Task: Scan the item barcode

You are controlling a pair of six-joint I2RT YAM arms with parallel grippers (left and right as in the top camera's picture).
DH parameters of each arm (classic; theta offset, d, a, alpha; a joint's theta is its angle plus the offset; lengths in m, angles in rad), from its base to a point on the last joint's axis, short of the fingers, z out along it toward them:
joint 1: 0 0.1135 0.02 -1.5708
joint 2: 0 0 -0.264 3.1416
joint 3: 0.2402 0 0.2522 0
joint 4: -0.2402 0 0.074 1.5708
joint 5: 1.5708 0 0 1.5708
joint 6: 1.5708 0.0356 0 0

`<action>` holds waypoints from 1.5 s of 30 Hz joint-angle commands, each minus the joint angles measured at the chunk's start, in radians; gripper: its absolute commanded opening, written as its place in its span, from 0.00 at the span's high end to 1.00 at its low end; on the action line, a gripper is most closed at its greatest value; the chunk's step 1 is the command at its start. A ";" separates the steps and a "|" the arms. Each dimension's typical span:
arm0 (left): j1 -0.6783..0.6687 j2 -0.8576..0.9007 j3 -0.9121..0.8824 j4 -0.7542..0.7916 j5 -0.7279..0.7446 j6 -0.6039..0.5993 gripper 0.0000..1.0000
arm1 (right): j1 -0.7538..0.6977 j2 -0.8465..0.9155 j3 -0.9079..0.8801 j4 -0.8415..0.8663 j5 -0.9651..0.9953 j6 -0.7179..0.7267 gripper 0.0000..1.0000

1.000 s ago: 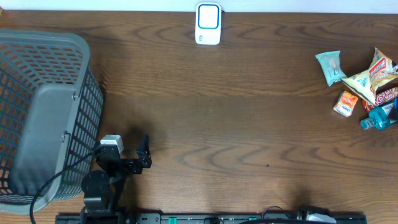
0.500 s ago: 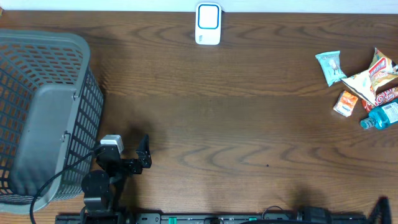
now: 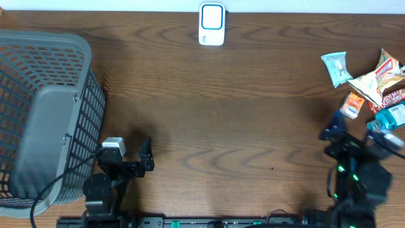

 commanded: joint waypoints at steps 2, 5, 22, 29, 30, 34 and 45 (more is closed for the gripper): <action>-0.001 -0.003 -0.016 -0.021 0.013 -0.009 0.02 | 0.000 0.048 -0.190 0.258 -0.182 0.074 0.01; -0.001 -0.003 -0.016 -0.021 0.013 -0.009 0.02 | 0.000 0.048 -0.260 0.375 -0.216 0.074 0.01; -0.001 -0.003 -0.016 -0.021 0.013 -0.009 0.02 | 0.000 0.048 -0.374 0.211 -0.289 0.077 0.01; -0.001 -0.003 -0.016 -0.021 0.013 -0.009 0.02 | 0.000 0.051 -0.373 0.081 -0.289 0.077 0.01; -0.001 -0.003 -0.016 -0.021 0.013 -0.009 0.02 | 0.000 0.052 -0.373 0.081 -0.289 0.077 0.01; -0.001 -0.003 -0.016 -0.021 0.013 -0.009 0.02 | 0.000 0.053 -0.373 0.081 -0.288 0.077 0.01; -0.001 -0.003 -0.016 -0.021 0.013 -0.009 0.02 | 0.001 -0.060 -0.373 0.081 -0.288 0.077 0.01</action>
